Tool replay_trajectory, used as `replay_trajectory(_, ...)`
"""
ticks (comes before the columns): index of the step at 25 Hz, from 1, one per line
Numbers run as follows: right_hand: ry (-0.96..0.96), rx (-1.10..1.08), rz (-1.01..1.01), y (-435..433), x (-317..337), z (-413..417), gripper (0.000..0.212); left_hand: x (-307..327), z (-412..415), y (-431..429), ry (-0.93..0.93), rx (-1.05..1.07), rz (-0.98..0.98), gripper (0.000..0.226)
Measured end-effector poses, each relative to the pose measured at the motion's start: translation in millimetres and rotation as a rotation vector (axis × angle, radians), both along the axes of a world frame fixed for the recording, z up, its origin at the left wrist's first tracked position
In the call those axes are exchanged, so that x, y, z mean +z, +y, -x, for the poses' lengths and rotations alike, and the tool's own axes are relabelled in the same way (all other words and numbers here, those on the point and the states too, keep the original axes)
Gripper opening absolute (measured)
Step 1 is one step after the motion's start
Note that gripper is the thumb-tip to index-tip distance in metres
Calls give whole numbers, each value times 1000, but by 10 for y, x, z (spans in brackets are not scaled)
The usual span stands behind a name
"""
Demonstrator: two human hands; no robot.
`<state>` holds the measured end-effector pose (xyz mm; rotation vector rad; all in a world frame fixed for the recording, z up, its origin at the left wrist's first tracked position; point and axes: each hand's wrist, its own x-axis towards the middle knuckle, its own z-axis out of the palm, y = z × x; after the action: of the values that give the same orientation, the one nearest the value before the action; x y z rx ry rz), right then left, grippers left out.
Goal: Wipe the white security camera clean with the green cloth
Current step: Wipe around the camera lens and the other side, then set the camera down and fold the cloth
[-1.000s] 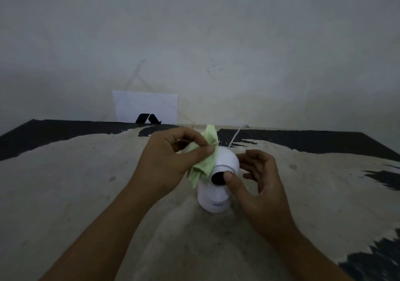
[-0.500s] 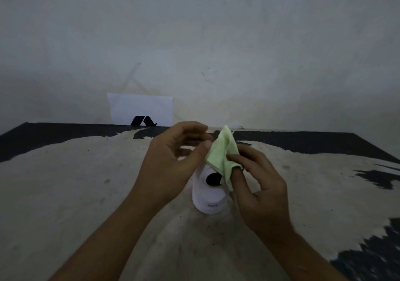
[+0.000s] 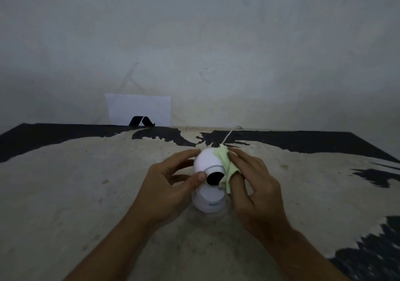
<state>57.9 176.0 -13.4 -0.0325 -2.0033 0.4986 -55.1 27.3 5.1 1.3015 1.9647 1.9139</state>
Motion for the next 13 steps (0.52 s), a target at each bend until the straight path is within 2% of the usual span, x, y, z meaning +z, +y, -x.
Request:
replay_trajectory(4, 2, 10, 9, 26, 33, -12, 35, -13, -4, 12, 25, -2, 2, 46)
replay_trajectory(7, -22, 38, -92, 0, 47, -22, 34, -15, 3, 24, 50, -10, 12, 46)
replay_trajectory(9, -56, 43, -8, 14, 26, 15, 34, -28, 0, 15, 48, -9, 21, 47)
replay_trajectory(11, -157, -1, 145, 112, 14, 70, 33, -42, 34, 14, 48, -3, 28, 47)
replay_trajectory(13, -343, -38, 158, 197, -44, 92, 33, -68, 50, 5, 42, 7, 30, 46)
